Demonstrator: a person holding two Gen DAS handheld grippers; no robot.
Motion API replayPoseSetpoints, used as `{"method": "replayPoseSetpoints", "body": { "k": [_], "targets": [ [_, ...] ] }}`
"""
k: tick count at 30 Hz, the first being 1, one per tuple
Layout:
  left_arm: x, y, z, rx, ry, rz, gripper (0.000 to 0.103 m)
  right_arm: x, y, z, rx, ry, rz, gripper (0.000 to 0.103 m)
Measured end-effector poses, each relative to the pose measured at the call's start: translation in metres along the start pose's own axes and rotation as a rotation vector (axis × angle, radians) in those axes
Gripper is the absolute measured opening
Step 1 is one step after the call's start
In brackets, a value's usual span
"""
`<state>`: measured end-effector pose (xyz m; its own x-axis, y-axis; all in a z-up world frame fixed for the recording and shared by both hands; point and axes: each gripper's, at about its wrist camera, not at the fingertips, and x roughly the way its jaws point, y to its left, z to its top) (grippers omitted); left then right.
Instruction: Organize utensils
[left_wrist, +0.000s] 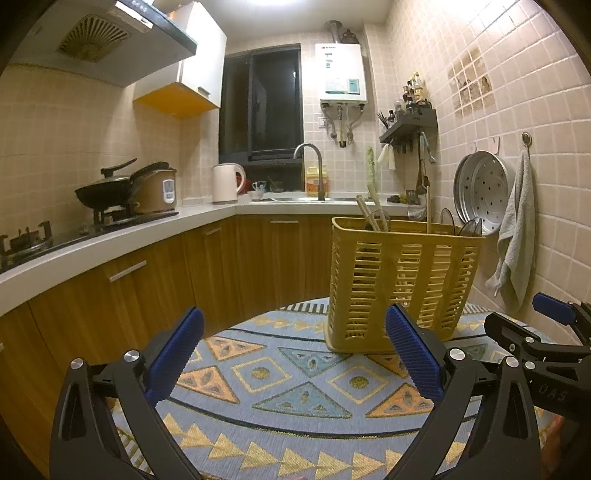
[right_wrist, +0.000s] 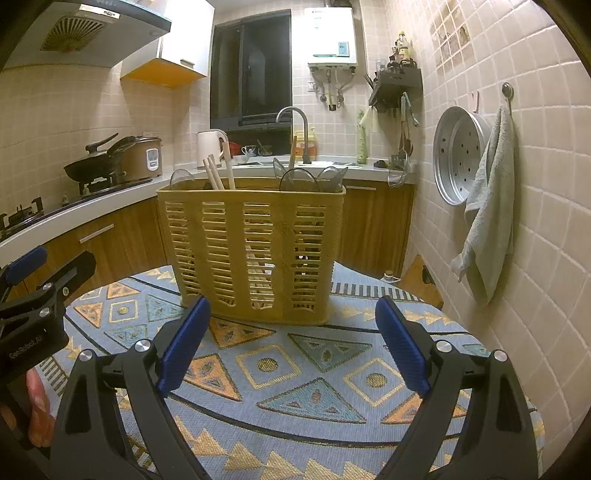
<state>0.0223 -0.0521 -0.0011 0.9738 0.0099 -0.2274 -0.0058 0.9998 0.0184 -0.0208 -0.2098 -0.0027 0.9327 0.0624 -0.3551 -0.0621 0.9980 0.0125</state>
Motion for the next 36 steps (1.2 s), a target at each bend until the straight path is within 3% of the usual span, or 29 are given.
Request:
{"method": "replayPoseSetpoints", "body": {
  "k": [36],
  "targets": [
    [0.0042,0.0017,-0.003,0.004,0.021,-0.004,0.095,0.0013,0.0006,-0.0007,0.011,0.006,-0.005,0.089]
  ]
}}
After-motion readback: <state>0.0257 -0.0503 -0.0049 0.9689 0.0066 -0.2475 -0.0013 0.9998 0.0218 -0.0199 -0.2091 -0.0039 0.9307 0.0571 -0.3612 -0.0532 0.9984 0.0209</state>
